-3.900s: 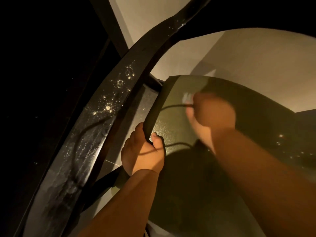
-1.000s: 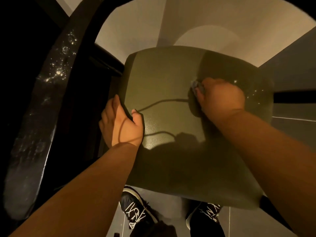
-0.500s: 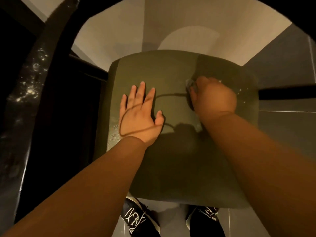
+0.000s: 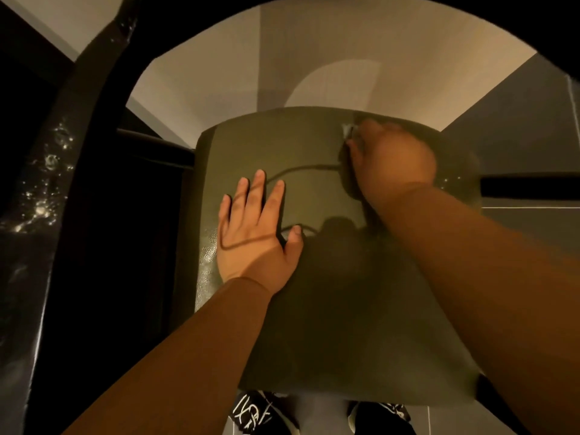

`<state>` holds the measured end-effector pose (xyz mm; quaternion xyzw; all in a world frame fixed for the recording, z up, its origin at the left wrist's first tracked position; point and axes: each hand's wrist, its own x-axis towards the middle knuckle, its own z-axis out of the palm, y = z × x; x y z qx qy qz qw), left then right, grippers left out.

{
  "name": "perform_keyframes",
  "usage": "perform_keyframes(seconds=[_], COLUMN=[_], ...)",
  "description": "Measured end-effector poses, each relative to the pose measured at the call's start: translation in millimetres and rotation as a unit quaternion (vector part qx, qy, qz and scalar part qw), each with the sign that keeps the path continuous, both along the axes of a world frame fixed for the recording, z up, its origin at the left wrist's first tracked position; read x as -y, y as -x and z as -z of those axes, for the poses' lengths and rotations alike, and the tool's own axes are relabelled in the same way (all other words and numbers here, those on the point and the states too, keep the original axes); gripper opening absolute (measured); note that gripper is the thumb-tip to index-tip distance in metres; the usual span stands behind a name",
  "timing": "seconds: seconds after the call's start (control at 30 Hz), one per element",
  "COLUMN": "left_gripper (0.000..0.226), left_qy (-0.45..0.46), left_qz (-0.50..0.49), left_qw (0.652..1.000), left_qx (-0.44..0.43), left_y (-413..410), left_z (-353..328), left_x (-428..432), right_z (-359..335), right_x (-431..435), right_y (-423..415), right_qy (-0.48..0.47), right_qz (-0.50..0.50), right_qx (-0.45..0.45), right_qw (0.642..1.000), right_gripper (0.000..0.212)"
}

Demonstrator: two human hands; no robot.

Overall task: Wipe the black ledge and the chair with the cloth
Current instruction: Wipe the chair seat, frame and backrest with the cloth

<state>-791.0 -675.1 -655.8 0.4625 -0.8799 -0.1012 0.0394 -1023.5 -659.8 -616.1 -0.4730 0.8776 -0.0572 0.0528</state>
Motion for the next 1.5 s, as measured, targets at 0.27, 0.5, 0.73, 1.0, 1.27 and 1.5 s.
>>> perform_keyframes(seconds=[0.27,0.5,0.73,1.0,1.27,1.5], left_gripper=[0.073,0.073,0.075,0.078,0.08,0.078], left_qy=[0.006,0.003,0.013,0.015,0.004,-0.002], left_qz=[0.006,0.005,0.0,0.004,0.001,-0.005], left_qw=[1.0,1.0,1.0,0.999,0.999,1.0], left_qx=[0.011,0.016,0.018,0.035,0.042,0.022], left_y=[-2,-1,-1,1,2,3], left_z=[-1,-1,-2,0,-1,-1], left_x=[0,2,1,2,2,0], right_z=[0,-5,-3,-3,1,-1], right_x=[-18,14,-12,-4,-64,-71], right_y=[-47,-16,-38,-12,-39,-57], right_qy=[-0.055,-0.04,-0.066,-0.042,-0.081,-0.036], right_qz=[-0.165,0.005,-0.144,0.05,-0.078,0.009], right_qx=[0.054,0.059,0.045,0.071,0.002,0.074], right_qw=[0.983,0.997,0.986,0.995,0.994,0.997], right_gripper=[0.035,0.034,0.036,0.034,0.021,0.029])
